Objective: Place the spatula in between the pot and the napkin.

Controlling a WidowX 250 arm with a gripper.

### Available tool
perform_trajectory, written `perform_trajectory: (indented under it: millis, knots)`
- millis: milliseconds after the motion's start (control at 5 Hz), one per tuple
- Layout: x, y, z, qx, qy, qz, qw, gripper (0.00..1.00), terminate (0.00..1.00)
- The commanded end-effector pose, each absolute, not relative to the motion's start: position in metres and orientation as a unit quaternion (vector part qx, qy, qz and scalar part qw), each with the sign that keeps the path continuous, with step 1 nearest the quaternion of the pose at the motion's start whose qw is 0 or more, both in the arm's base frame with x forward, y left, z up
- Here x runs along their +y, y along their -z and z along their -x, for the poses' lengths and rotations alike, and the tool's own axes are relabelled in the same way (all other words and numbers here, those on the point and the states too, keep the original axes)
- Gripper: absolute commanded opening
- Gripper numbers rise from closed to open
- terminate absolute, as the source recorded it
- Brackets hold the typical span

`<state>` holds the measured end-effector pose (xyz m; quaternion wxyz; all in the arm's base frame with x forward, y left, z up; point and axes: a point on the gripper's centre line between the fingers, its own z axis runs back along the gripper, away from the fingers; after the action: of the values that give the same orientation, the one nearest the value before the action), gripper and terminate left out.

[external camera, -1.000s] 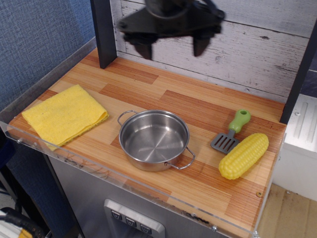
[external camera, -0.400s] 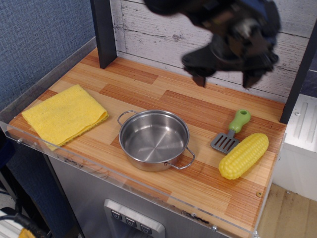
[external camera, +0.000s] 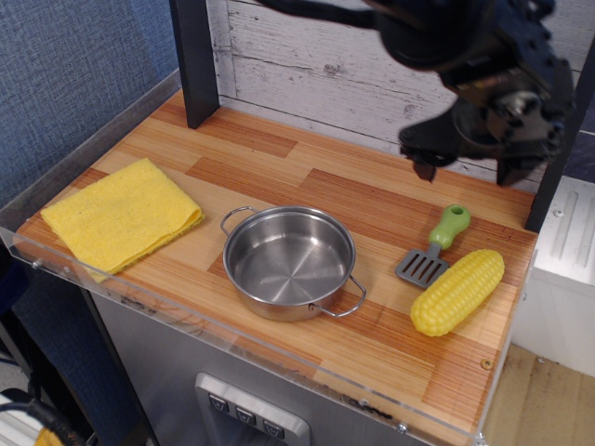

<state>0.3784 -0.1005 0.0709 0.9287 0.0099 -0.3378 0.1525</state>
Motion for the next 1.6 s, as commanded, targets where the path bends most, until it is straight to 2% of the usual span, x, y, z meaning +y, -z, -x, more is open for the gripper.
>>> perform_trajectory:
  millis: [0, 200, 400, 600, 1200, 1400]
  knots:
    - [-0.118, -0.062, -0.385, -0.341, -0.139, -0.007, 0.930, 1.00, 0.00]
    - [-0.117, -0.051, -0.367, -0.310, -0.127, -0.010, 0.942, 1.00, 0.00]
    - [-0.111, -0.048, -0.354, -0.251, -0.129, -0.017, 0.959, 1.00, 0.00]
    - [-0.107, -0.046, -0.349, -0.225, -0.139, -0.033, 0.964, 1.00, 0.00]
    - [-0.102, -0.024, -0.372, -0.212, -0.136, -0.053, 0.966, 1.00, 0.00]
    - [-0.102, -0.021, -0.372, -0.215, -0.131, -0.055, 0.966, 0.00, 0.00]
